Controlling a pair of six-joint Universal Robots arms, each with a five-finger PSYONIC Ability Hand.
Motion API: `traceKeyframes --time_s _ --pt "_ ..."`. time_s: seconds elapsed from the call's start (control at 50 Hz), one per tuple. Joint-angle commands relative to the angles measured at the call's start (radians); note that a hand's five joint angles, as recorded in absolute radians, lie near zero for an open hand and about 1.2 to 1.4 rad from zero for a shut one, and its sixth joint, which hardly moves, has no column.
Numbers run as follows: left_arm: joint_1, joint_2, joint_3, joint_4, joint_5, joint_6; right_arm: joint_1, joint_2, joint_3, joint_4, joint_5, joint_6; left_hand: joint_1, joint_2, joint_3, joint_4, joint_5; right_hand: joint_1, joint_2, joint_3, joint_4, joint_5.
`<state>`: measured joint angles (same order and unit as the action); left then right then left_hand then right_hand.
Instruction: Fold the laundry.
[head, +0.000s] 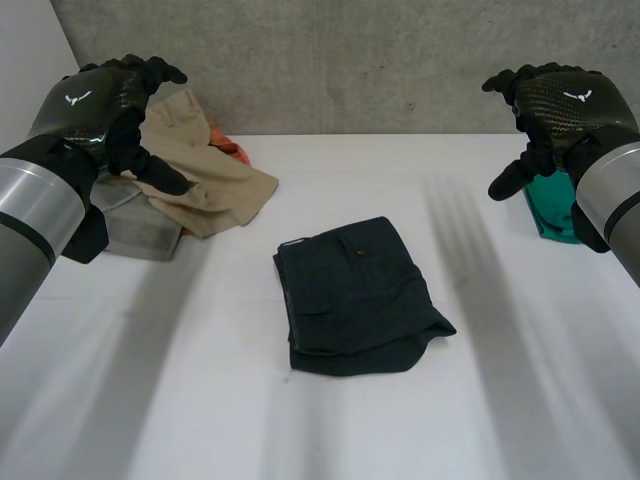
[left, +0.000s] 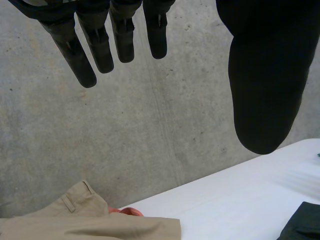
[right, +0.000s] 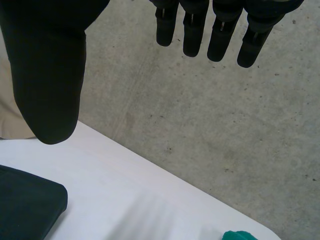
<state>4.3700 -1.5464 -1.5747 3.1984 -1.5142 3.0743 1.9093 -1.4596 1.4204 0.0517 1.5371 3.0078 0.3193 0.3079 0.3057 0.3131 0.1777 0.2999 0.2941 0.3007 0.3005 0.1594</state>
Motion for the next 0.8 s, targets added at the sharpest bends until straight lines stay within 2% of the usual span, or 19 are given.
traceKeyframes --time_s 0.02,0.26,0.32,0.38,0.48,0.5,0.56,0.64,0.68,0.8 --pt "-0.003 -0.001 -0.005 0.003 0.000 0.012 -0.001 -0.002 0.005 -0.007 0.003 0.002 -0.145 -0.133 -0.131 -0.139 -0.178 -0.125 -0.120 -0.126 -0.126 -0.159" --pt "-0.004 -0.006 -0.008 0.006 0.009 0.014 0.002 -0.001 -0.009 -0.003 -0.015 -0.020 -0.145 -0.133 -0.131 -0.139 -0.178 -0.125 -0.120 -0.126 -0.126 -0.159" --pt "-0.013 -0.015 0.001 0.012 0.020 0.017 0.016 0.004 -0.009 0.026 -0.034 -0.074 -0.145 -0.133 -0.131 -0.139 -0.178 -0.125 -0.120 -0.126 -0.126 -0.159" --pt "-0.035 -0.040 0.036 0.014 0.067 0.029 0.017 0.012 0.017 0.076 -0.067 -0.185 -0.145 -0.133 -0.131 -0.139 -0.178 -0.125 -0.120 -0.126 -0.126 -0.159" --pt "-0.099 -0.145 0.134 0.011 0.263 0.105 0.037 0.018 0.107 0.106 -0.097 -0.271 -0.145 -0.133 -0.131 -0.139 -0.178 -0.125 -0.120 -0.126 -0.126 -0.159" --pt "-0.110 -0.161 0.151 0.009 0.281 0.122 0.049 0.021 0.126 0.099 -0.098 -0.271 -0.145 -0.133 -0.131 -0.139 -0.178 -0.125 -0.120 -0.126 -0.126 -0.159" --pt "-0.164 -0.233 0.211 0.005 0.321 0.176 0.108 0.041 0.205 0.021 -0.097 -0.270 -0.145 -0.133 -0.131 -0.139 -0.178 -0.125 -0.120 -0.126 -0.126 -0.159" --pt "-0.249 -0.320 0.280 0.003 0.324 0.211 0.148 0.065 0.334 -0.143 -0.094 -0.267 -0.145 -0.133 -0.131 -0.139 -0.178 -0.125 -0.120 -0.126 -0.126 -0.159" --pt "-0.276 -0.348 0.306 0.002 0.327 0.219 0.163 0.080 0.406 -0.252 -0.094 -0.267 -0.145 -0.133 -0.131 -0.139 -0.178 -0.125 -0.120 -0.126 -0.126 -0.159" --pt "-0.331 -0.437 0.374 0.002 0.333 0.234 0.246 0.177 0.474 -0.420 -0.077 -0.267 -0.145 -0.133 -0.131 -0.139 -0.178 -0.125 -0.120 -0.126 -0.126 -0.159"
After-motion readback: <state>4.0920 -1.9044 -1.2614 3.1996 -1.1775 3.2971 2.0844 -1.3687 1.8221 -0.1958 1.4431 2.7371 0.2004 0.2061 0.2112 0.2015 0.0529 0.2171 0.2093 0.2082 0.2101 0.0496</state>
